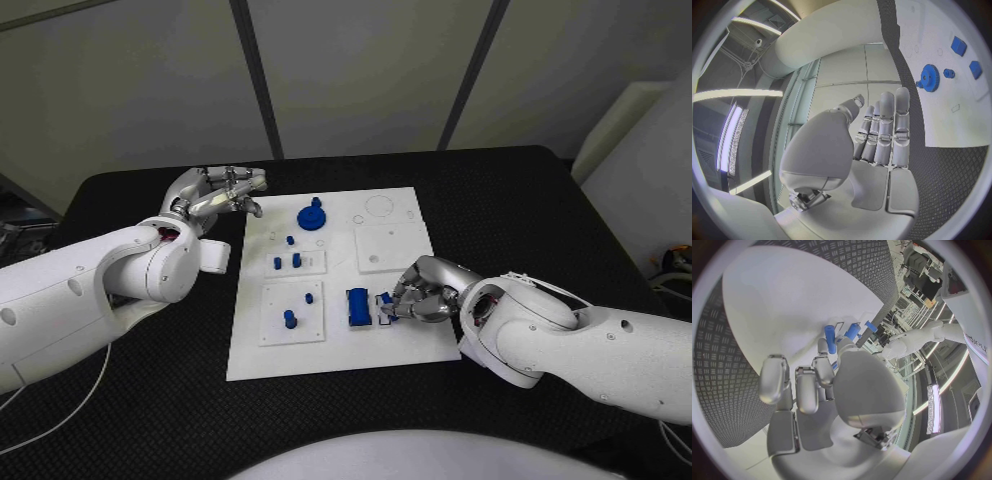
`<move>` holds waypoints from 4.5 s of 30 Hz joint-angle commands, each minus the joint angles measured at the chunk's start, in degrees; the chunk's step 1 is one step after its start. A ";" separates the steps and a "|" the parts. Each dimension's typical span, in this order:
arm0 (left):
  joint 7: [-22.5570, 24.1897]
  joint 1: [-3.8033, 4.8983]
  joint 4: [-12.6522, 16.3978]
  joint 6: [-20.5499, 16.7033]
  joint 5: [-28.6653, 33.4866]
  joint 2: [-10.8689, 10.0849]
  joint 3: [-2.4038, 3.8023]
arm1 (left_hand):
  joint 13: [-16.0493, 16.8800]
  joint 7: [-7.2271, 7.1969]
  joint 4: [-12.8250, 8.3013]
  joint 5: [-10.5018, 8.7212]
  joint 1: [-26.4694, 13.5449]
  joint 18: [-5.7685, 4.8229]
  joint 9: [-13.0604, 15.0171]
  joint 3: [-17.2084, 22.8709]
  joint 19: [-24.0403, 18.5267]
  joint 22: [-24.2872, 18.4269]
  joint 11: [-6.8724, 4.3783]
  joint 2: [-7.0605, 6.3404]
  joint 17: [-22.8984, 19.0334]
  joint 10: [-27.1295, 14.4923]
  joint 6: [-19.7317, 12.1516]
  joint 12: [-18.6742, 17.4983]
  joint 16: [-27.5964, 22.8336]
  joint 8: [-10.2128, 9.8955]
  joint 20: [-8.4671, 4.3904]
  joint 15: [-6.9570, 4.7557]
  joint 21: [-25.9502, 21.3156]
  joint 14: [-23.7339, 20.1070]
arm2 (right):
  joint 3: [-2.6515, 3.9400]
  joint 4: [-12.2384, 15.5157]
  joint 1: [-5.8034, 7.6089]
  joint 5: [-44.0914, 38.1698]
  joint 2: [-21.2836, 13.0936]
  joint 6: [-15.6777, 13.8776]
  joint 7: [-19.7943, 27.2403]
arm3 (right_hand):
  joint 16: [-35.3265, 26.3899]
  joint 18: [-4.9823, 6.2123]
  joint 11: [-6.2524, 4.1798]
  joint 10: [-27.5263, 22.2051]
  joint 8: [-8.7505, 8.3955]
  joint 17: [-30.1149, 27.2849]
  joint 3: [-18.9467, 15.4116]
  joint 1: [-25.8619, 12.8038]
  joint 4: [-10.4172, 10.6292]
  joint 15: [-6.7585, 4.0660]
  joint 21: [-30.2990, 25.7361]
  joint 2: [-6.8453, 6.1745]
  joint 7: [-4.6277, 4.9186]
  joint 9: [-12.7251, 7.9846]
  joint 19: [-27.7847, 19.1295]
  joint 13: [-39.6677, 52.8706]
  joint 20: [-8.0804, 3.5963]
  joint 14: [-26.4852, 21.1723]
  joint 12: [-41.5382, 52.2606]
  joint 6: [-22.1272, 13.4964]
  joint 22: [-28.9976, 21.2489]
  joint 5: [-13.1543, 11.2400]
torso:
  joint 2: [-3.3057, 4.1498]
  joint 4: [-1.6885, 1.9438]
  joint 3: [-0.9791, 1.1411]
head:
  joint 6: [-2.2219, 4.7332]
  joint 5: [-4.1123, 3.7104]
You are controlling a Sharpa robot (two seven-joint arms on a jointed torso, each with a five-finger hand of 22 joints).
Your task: Assemble the parts on the task board
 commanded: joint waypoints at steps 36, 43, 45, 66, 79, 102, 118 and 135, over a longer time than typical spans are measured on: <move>-0.37 0.09 -0.08 0.87 0.04 0.03 0.04 | 0.08 0.23 -0.10 -0.01 0.17 -0.16 -0.07 -0.29 0.22 -0.14 0.12 0.50 -0.14 -0.62 -0.65 0.41 -0.35 0.34 0.08 0.00 -0.36 -0.40 | -0.05 0.01 0.02 1.03 0.01 1.85 0.98 | 0.43 -0.13 -0.53 1.01 2.66 7.06 -10.02 -11.41 0.75 -0.72 0.23 1.95 -0.50 3.04 0.72 1.04 -0.45 4.54 1.05 0.68 0.52 -4.93 | -0.08 -0.04 0.02 | -0.35 0.20; -0.38 0.09 -0.09 0.81 0.04 -0.03 0.04 | 0.08 0.27 -0.09 -0.01 0.15 -0.17 -0.09 -0.33 0.22 -0.16 0.16 0.50 -0.15 -0.68 -0.77 0.44 -0.35 0.31 0.09 0.01 -0.38 -0.42 | -0.05 0.52 0.02 0.88 -0.85 2.33 2.26 | 0.25 -0.04 -0.57 0.73 2.94 6.83 -9.61 -5.42 -1.59 -0.78 -0.13 2.43 -0.51 3.59 0.45 0.89 -0.51 4.49 0.68 0.12 0.22 -6.30 | -0.01 -0.13 0.07 | -0.31 0.27; -0.39 0.09 -0.10 0.82 0.04 -0.02 0.04 | 0.08 0.27 -0.09 -0.01 0.15 -0.17 -0.09 -0.33 0.22 -0.16 0.16 0.50 -0.15 -0.68 -0.77 0.44 -0.35 0.31 0.09 0.01 -0.38 -0.42 | -0.05 0.69 0.02 0.92 -1.13 2.63 2.74 | 0.20 -0.02 -0.53 0.69 3.03 6.77 -9.93 -4.63 -1.83 -0.75 -0.21 2.31 -0.47 3.73 0.40 0.88 -0.49 4.48 0.63 0.01 0.16 -6.98 | -0.05 -0.12 0.07 | -0.33 0.31; -0.66 0.08 -0.51 0.82 0.04 0.25 0.04 | 0.08 0.30 -0.08 0.01 0.18 -0.17 -0.10 -0.33 0.23 -0.17 0.17 0.56 -0.16 -0.73 -0.84 0.47 -0.35 0.30 0.10 0.03 -0.40 -0.43 | -0.06 0.15 0.01 1.79 -1.60 3.49 4.17 | 0.08 0.01 -0.35 0.70 3.49 6.66 -12.48 -5.24 0.25 -0.57 -0.41 3.10 -0.31 4.33 0.29 1.04 -0.31 4.46 0.71 -0.23 0.07 -10.71 | 0.02 -0.02 0.04 | -0.36 0.32; -0.69 0.08 -0.58 0.85 0.04 0.29 0.04 | 0.08 0.30 -0.08 0.01 0.18 -0.17 -0.10 -0.33 0.23 -0.17 0.17 0.56 -0.16 -0.73 -0.84 0.47 -0.35 0.30 0.10 0.03 -0.40 -0.43 | -0.08 -1.38 0.00 0.51 -0.43 4.67 3.07 | 0.11 0.01 -0.47 0.78 4.04 6.77 -13.05 -0.61 -1.79 -0.68 -0.46 3.74 -0.42 4.93 0.31 1.26 -0.40 4.48 0.89 -0.33 0.14 -14.94 | -0.04 -0.05 0.06 | -0.51 0.63; -0.08 -0.05 -0.56 1.09 0.04 0.17 0.04 | 0.09 0.35 -0.02 -0.02 0.10 -0.19 -0.09 -0.53 0.23 -0.23 0.24 0.56 -0.22 -0.88 -0.99 0.64 -0.33 0.37 0.15 0.11 -0.51 -0.51 | -0.04 -1.05 0.10 8.36 -1.81 -0.13 14.83 | -0.64 0.35 0.93 -0.68 1.35 5.76 -17.36 -2.84 0.64 0.28 -2.09 3.57 1.40 4.14 -0.91 -0.03 0.17 4.27 -1.11 -5.56 -1.40 -9.18 | -0.52 -0.12 -0.12 | 0.47 0.52; 4.98 -0.55 -7.29 5.36 10.09 5.20 0.05 | -3.30 1.32 3.56 -0.01 -1.55 -0.25 -0.09 -8.99 -10.13 -14.69 2.18 1.35 -10.72 -2.62 -1.89 -3.58 -25.81 1.93 4.05 2.91 -18.38 -6.01 | 0.06 -26.97 6.59 50.14 6.94 3.61 39.09 | -51.18 5.53 6.75 -26.38 -5.34 -40.57 -16.69 10.59 -3.67 6.01 -41.52 6.74 6.95 -0.57 -27.17 -32.53 5.18 -16.61 -41.24 -12.20 -35.68 -11.26 | -5.00 -0.25 -1.28 | 5.32 0.64; 7.65 -1.80 -20.52 2.78 9.67 12.09 0.13 | -4.63 -0.14 3.77 0.10 -0.63 -0.74 -0.30 -15.42 -28.14 -36.03 4.46 3.37 -20.30 0.65 -1.98 -21.94 -52.59 -7.20 8.37 7.70 -28.03 -10.27 | 0.25 -49.60 7.06 55.87 21.20 7.86 52.79 | -80.70 6.56 9.61 -19.84 -12.81 -62.53 -16.36 12.20 -6.57 11.27 -67.00 8.45 8.01 -11.35 -30.17 -66.69 12.06 -21.78 -60.88 -8.28 -55.74 -13.12 | -7.36 -0.56 -0.82 | 8.31 2.28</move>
